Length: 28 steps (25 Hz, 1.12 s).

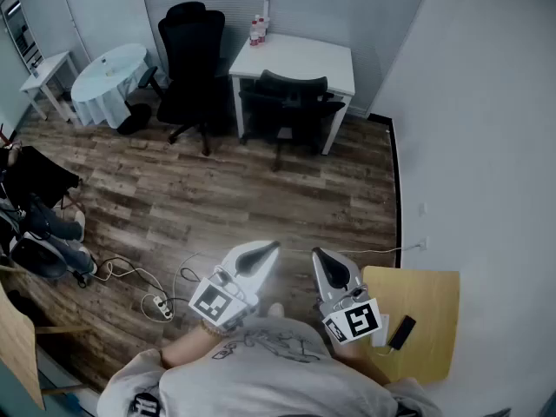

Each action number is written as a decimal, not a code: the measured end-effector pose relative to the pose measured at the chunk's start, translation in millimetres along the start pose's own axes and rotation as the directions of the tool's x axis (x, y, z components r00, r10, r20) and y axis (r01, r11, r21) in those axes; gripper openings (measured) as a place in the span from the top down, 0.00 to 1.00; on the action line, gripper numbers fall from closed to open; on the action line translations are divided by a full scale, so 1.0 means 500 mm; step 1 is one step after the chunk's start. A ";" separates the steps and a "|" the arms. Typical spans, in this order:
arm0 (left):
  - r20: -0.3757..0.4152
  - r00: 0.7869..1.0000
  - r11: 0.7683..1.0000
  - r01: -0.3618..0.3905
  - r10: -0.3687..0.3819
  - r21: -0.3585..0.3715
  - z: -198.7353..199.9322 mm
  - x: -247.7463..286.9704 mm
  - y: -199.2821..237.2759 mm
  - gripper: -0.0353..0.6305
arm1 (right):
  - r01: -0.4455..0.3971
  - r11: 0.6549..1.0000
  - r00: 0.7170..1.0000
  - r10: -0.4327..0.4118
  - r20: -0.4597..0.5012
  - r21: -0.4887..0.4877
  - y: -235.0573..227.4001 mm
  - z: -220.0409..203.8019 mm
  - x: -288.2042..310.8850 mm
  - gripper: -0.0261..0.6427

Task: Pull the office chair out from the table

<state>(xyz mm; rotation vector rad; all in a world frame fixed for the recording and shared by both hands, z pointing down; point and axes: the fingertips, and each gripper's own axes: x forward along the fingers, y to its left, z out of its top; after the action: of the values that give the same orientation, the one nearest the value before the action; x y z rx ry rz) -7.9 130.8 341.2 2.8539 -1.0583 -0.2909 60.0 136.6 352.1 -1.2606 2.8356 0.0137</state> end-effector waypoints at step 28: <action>-0.006 1.000 1.000 -0.019 0.019 0.019 -0.078 0.068 -0.108 0.94 | -0.014 0.999 1.000 0.013 0.029 0.040 -0.073 -0.032 -0.120 0.95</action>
<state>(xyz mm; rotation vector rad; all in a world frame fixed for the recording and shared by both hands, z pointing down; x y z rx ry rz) 59.9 149.9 366.7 2.8576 -1.0922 -0.2725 126.8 156.3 370.7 -1.2236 2.8058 -0.0244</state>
